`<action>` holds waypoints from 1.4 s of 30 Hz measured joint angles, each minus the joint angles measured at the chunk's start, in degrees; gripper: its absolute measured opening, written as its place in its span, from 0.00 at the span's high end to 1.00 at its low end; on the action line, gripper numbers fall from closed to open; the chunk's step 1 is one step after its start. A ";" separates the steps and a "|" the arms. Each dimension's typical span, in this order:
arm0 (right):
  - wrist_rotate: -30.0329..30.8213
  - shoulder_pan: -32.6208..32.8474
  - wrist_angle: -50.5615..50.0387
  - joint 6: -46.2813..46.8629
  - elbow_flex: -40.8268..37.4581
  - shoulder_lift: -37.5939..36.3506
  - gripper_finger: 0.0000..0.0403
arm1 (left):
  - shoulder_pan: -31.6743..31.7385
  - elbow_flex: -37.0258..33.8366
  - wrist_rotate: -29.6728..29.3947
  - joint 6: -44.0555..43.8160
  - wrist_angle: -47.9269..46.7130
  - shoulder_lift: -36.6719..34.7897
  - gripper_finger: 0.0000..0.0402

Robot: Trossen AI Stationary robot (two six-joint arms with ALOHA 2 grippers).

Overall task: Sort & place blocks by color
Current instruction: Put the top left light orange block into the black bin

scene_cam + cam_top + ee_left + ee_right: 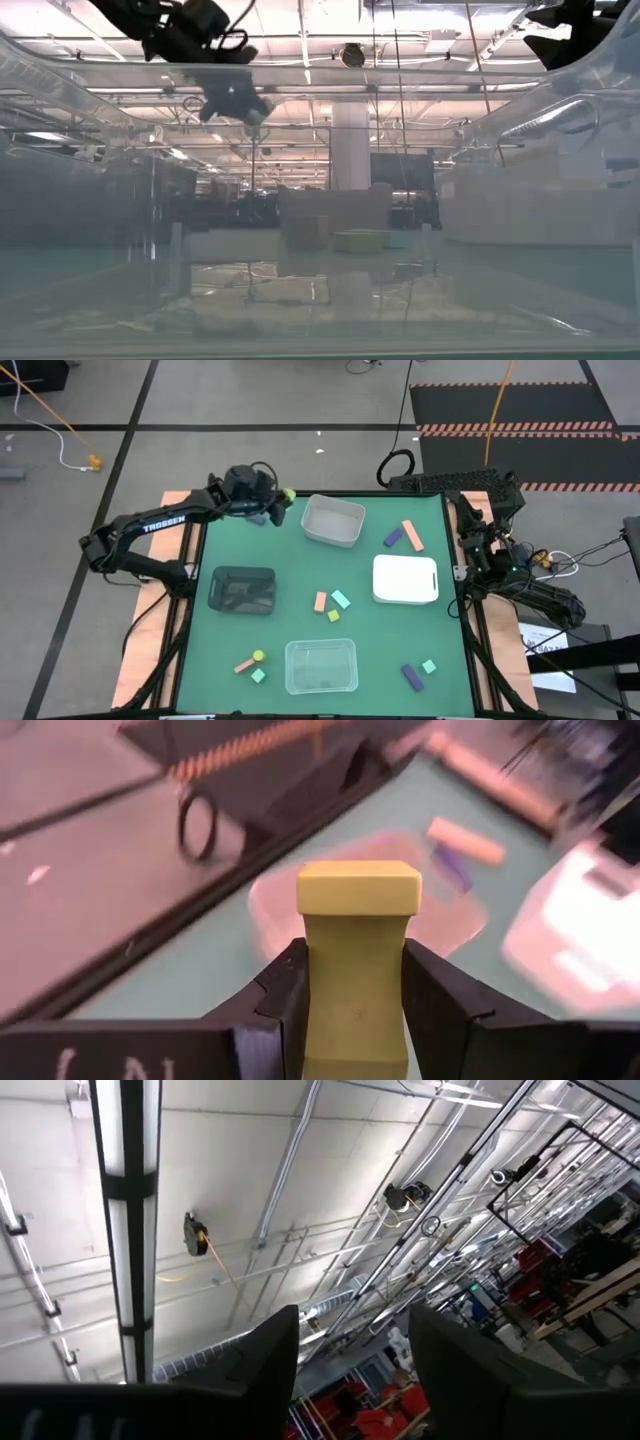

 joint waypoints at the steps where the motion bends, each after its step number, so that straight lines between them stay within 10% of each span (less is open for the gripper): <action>1: -0.01 0.00 -0.31 0.37 0.02 0.00 0.55 | -0.29 0.00 0.58 -0.53 1.85 -0.37 0.69; 31: 0.03 -0.02 5.35 1.44 0.09 0.36 0.55 | -13.84 0.00 1.01 -0.55 29.35 -1.03 0.69; 42: -3.48 -0.02 1.28 -1.07 10.17 13.36 0.55 | -14.17 0.04 -0.15 -1.83 30.70 -1.03 0.68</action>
